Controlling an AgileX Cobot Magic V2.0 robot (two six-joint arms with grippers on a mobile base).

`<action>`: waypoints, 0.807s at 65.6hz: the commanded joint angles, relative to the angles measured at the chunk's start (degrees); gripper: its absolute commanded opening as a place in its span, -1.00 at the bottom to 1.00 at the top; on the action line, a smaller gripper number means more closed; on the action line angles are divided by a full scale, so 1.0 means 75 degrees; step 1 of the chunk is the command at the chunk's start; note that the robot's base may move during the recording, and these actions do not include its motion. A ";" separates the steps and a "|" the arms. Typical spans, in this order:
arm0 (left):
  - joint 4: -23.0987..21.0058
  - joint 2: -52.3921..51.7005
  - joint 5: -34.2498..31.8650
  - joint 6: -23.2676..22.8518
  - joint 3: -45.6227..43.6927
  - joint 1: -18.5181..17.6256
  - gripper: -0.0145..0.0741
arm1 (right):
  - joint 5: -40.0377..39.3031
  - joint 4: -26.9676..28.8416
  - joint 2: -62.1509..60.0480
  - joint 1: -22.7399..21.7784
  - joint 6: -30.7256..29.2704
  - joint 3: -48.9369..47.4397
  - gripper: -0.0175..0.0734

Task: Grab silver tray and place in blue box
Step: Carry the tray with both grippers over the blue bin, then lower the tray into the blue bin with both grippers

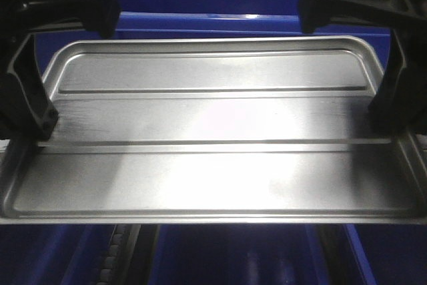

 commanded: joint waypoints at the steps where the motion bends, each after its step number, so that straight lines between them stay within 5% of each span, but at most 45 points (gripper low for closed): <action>1: 0.0483 -0.0193 0.0620 0.0000 -0.0168 0.0000 -0.91 | 0.0602 -0.0715 -0.0170 -0.0079 0.0008 -0.0154 -0.49; 31: 0.0914 -0.0333 0.0292 0.0068 -0.1274 0.0000 -0.91 | 0.0701 -0.1236 -0.0335 -0.0079 -0.0342 -0.1051 -0.49; 53: 0.3273 -0.0294 -0.0514 0.0097 -0.2413 0.0280 -0.91 | 0.0243 -0.3340 -0.0278 -0.0435 -0.0690 -0.2414 -0.49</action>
